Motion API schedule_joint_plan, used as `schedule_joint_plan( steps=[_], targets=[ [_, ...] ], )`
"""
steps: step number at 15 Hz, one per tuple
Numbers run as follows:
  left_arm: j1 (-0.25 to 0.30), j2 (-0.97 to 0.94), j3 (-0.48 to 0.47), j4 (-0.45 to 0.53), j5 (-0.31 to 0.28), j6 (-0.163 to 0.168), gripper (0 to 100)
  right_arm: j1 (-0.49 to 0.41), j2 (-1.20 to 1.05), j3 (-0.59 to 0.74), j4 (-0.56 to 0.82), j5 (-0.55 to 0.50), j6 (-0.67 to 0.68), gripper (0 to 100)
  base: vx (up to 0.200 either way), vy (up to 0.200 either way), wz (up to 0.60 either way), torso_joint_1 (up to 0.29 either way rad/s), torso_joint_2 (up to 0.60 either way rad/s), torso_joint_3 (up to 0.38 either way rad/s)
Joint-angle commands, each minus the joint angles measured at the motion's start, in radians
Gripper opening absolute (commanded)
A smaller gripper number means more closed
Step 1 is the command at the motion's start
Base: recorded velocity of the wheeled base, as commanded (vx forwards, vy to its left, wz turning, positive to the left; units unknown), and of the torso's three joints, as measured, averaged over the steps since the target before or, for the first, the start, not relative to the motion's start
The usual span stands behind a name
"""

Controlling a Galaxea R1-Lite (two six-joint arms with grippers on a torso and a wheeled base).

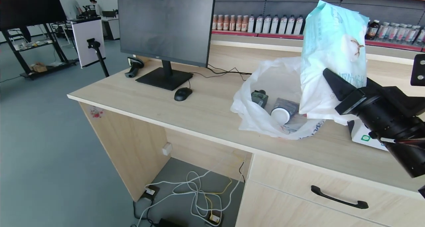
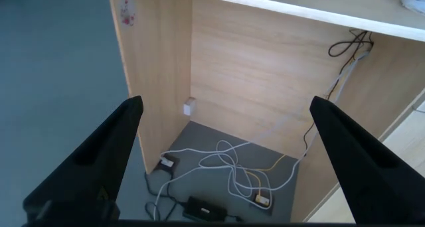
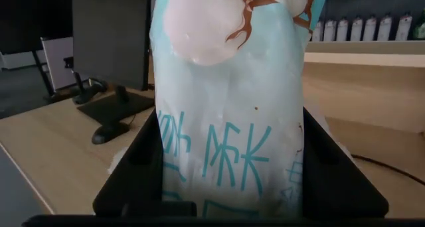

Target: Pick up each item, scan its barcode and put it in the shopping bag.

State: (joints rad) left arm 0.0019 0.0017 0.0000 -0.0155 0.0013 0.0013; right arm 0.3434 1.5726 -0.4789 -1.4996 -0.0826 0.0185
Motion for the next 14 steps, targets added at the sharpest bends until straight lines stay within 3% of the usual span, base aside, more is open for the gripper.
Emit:
schedule_joint_plan(
  steps=[1,3,6,8,11,14],
  targets=[
    [0.001,0.000,0.000,-0.001,0.000,-0.001,100,0.000,-0.016,0.033,0.002,0.001,0.000,0,0.000,0.000,0.00,0.000,0.00,0.000],
    [0.001,0.000,0.000,-0.003,0.000,-0.001,100,0.000,0.024,0.023,0.012,0.010,0.024,0,0.000,0.000,0.00,0.000,0.00,0.000],
    [0.000,0.000,0.000,-0.003,0.000,-0.001,100,0.002,0.098,-0.193,0.053,0.076,0.037,0,0.000,0.000,0.00,0.000,0.00,0.000],
    [0.001,0.000,0.000,-0.003,0.000,0.000,100,0.012,0.113,-0.306,0.188,0.046,0.104,0,0.000,0.000,0.00,0.000,0.00,0.000],
    [0.000,0.000,0.000,-0.004,0.000,-0.001,100,0.078,0.040,-0.320,0.467,0.046,0.205,0,0.000,0.000,0.00,0.000,0.00,0.000],
    [0.001,0.000,0.000,-0.004,0.000,0.000,100,0.080,0.024,-0.323,0.631,0.029,0.291,0,0.000,0.000,0.00,0.000,0.00,0.000]
  ],
)
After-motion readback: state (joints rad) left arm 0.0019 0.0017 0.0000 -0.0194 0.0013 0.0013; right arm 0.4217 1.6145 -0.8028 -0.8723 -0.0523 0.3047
